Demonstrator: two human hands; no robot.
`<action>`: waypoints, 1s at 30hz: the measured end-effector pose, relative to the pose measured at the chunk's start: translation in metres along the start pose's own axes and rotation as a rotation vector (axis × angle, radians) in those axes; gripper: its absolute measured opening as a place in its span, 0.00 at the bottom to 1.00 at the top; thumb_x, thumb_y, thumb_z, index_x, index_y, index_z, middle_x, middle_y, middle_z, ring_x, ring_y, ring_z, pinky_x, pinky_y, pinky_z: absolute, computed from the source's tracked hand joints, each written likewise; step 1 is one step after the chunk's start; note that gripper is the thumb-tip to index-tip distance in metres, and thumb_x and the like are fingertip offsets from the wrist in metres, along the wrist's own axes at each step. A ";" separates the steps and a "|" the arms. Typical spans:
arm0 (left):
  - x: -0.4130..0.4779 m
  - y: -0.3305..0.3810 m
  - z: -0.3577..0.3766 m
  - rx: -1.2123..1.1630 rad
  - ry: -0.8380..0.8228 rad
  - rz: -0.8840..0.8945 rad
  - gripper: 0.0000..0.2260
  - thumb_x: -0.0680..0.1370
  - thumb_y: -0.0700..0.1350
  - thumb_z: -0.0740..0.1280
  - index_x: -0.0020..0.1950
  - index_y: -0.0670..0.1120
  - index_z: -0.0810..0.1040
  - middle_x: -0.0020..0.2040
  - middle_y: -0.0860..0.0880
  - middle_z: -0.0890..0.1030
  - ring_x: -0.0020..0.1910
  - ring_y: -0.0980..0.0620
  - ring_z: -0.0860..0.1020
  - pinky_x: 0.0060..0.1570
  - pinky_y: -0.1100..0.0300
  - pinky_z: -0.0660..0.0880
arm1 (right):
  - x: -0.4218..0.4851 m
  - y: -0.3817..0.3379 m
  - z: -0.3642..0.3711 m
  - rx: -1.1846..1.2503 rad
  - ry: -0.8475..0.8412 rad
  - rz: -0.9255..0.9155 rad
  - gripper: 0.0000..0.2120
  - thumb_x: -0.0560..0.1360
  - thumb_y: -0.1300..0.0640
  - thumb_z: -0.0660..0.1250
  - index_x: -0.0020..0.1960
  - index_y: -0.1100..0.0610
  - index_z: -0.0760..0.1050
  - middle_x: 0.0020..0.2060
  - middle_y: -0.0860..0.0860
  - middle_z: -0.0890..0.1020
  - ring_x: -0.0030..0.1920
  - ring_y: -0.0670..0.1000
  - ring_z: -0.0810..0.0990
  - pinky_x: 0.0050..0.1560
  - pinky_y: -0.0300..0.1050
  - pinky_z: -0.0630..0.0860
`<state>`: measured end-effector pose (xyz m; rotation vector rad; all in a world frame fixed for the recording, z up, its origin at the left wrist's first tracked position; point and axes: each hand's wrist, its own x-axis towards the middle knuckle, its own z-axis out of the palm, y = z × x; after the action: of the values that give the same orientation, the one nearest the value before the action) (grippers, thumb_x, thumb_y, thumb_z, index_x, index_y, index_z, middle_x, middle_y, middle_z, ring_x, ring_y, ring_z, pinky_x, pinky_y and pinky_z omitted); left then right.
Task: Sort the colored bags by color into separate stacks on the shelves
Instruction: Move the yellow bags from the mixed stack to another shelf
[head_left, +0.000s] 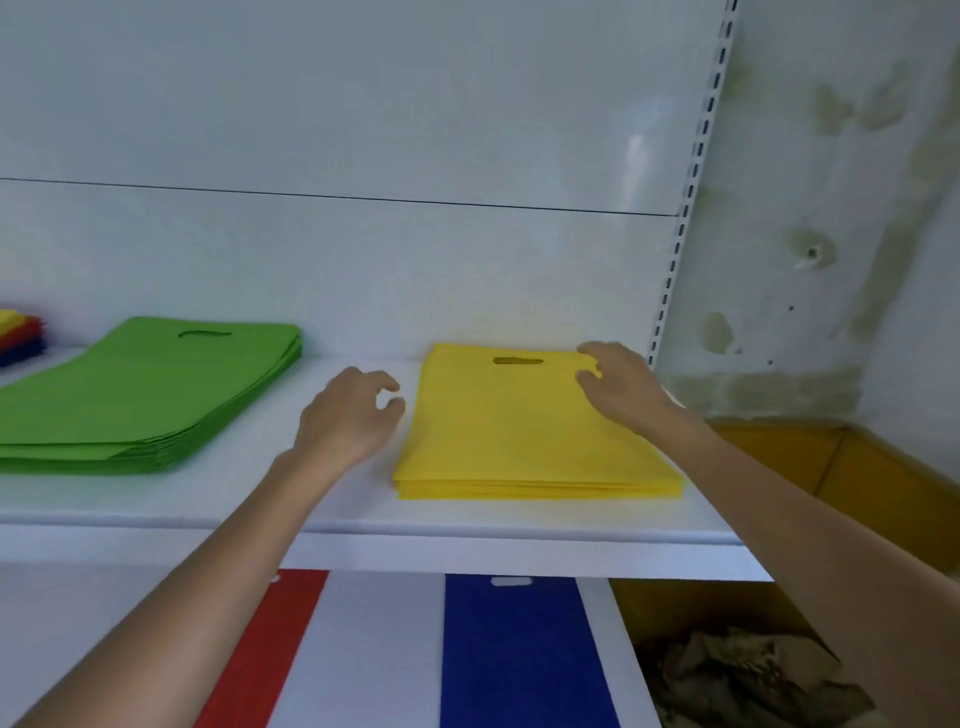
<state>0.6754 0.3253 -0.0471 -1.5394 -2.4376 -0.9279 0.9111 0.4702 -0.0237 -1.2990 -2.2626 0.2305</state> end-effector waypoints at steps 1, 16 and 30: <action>-0.003 -0.009 -0.014 -0.001 0.055 0.003 0.12 0.77 0.50 0.62 0.59 0.52 0.77 0.58 0.46 0.75 0.56 0.45 0.76 0.55 0.53 0.71 | 0.001 -0.018 0.004 0.077 0.066 -0.073 0.19 0.79 0.60 0.58 0.69 0.60 0.67 0.66 0.58 0.71 0.65 0.57 0.71 0.65 0.47 0.65; -0.142 -0.269 -0.248 0.111 0.414 -0.329 0.10 0.74 0.39 0.65 0.54 0.46 0.79 0.53 0.47 0.77 0.46 0.53 0.75 0.49 0.61 0.70 | -0.054 -0.439 0.141 0.556 -0.077 -0.856 0.17 0.71 0.67 0.64 0.60 0.64 0.75 0.54 0.59 0.80 0.53 0.58 0.77 0.57 0.44 0.68; -0.127 -0.452 -0.330 0.019 0.354 -0.280 0.10 0.76 0.38 0.64 0.54 0.48 0.79 0.52 0.53 0.74 0.49 0.55 0.75 0.50 0.60 0.71 | -0.054 -0.617 0.232 0.579 -0.176 -0.751 0.19 0.76 0.63 0.61 0.67 0.59 0.70 0.58 0.55 0.77 0.55 0.51 0.76 0.55 0.38 0.68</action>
<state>0.2791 -0.0895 -0.0278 -0.9398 -2.4210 -1.1082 0.3471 0.1246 -0.0001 -0.1159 -2.3903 0.6694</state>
